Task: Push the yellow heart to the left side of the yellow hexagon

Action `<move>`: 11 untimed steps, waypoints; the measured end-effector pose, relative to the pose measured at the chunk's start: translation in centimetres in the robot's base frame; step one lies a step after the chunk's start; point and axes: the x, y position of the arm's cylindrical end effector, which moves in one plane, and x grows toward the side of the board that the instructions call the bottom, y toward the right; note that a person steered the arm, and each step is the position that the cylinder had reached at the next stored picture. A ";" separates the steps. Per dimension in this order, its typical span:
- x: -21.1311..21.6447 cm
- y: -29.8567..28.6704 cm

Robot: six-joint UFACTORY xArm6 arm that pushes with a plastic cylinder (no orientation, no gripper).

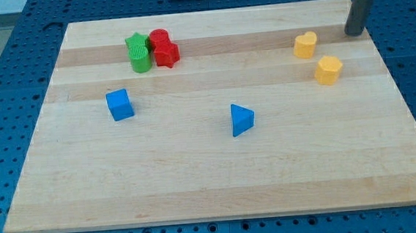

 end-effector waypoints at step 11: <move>8.5 -12.8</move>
